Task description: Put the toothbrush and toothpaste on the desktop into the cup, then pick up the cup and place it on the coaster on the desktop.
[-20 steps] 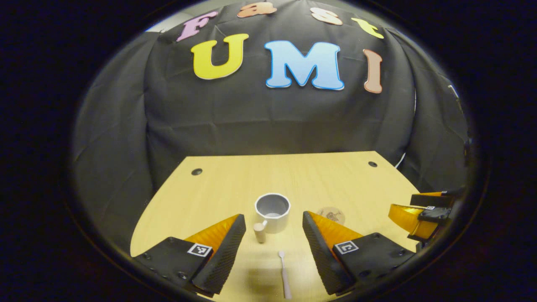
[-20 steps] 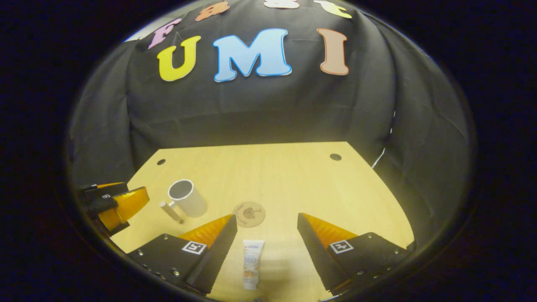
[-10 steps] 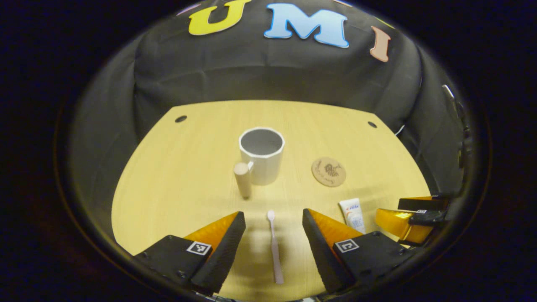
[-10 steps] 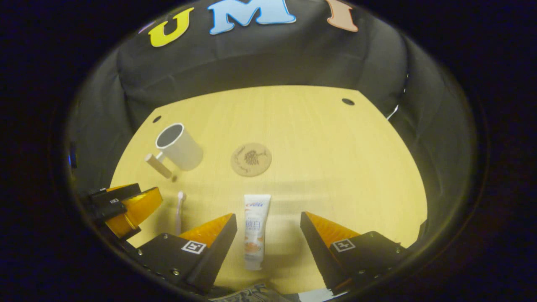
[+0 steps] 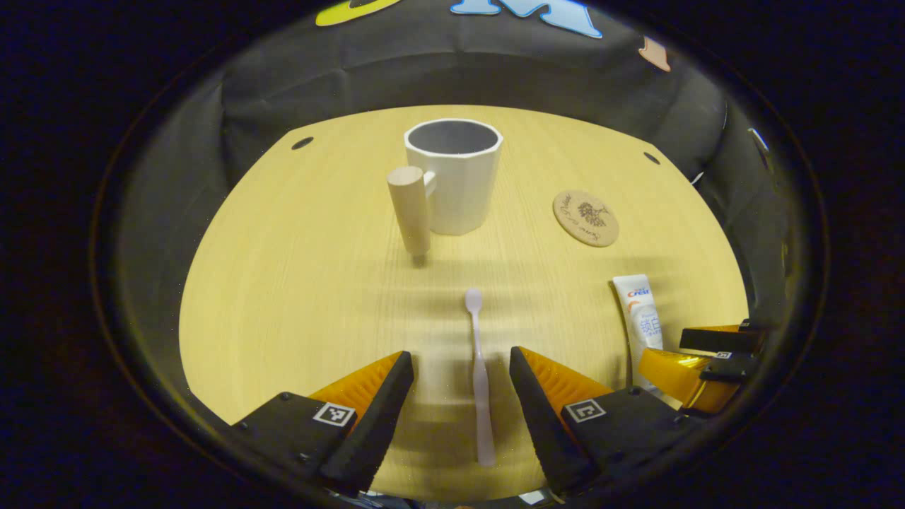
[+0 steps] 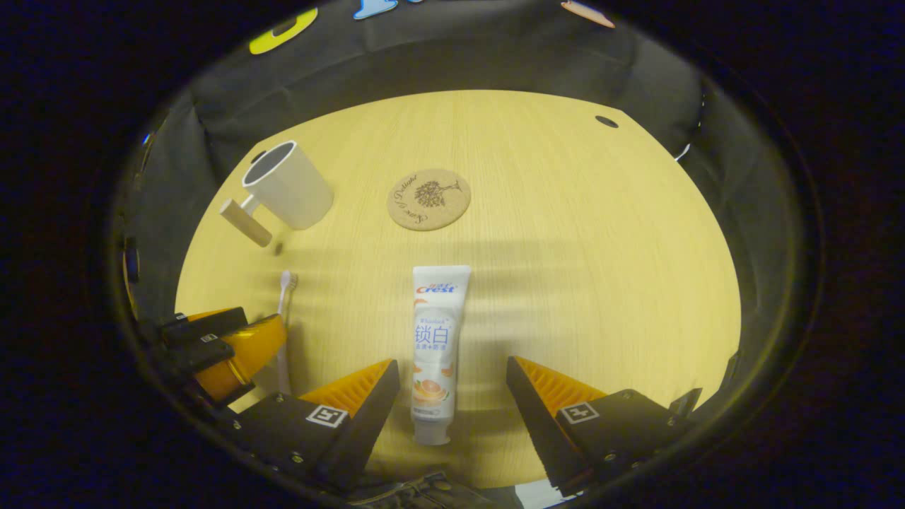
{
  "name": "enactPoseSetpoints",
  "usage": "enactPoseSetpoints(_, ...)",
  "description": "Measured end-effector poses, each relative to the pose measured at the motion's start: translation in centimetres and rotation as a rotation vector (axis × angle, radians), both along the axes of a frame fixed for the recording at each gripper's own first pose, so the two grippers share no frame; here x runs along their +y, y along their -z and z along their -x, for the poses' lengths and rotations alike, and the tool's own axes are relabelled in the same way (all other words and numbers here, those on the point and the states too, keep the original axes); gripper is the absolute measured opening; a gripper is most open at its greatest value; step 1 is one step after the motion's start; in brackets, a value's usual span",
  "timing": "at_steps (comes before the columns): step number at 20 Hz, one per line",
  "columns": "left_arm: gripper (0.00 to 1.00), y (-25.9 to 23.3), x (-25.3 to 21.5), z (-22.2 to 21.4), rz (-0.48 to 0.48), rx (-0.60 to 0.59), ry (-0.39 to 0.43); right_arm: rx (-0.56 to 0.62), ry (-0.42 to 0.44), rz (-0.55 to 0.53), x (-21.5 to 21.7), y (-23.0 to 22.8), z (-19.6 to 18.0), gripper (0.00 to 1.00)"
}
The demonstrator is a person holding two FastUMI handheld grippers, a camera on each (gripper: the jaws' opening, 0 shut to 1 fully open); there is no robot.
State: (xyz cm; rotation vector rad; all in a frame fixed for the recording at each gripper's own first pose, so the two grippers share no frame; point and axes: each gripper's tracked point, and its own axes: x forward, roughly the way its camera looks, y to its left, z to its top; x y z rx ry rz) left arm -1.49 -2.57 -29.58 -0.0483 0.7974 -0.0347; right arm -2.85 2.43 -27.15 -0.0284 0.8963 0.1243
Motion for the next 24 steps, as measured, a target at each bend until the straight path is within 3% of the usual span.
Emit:
enactPoseSetpoints(11, 0.92, 2.3, 0.9, 0.2, -0.010, 0.086, -0.040, 0.056, -0.026, 0.064, 0.0, 2.2, 0.1, 0.92)
enactPoseSetpoints(12, 1.00, 2.4, 0.7, 0.1, -0.014, 0.086, -0.039, 0.063, -0.023, 0.073, 0.0, 2.3, 0.1, 0.92)
enactPoseSetpoints(13, 0.92, 2.4, 0.7, 0.1, -0.014, 0.091, -0.039, 0.066, -0.025, 0.080, 0.0, 2.4, 0.2, 0.92)
enactPoseSetpoints(18, 0.92, 2.5, 0.5, -0.1, -0.016, 0.111, -0.042, 0.144, 0.017, 0.080, 0.2, 2.9, 0.6, 0.96)
enactPoseSetpoints(19, 0.85, 2.4, 0.5, -0.1, -0.016, 0.112, -0.042, 0.151, 0.025, 0.078, 0.3, 2.7, 0.6, 0.97)
enactPoseSetpoints(21, 0.92, 2.2, -0.1, -0.3, -0.020, 0.112, -0.025, 0.179, 0.038, 0.079, 0.3, 2.7, 0.5, 0.95)
enactPoseSetpoints(23, 0.71, 2.3, -0.4, -0.5, -0.031, 0.107, -0.008, 0.195, 0.049, 0.083, 0.3, 2.6, 0.5, 0.92)
enactPoseSetpoints(24, 0.55, 2.2, -0.7, -0.5, -0.037, 0.112, 0.001, 0.200, 0.046, 0.081, 0.4, 2.4, 0.4, 0.82)
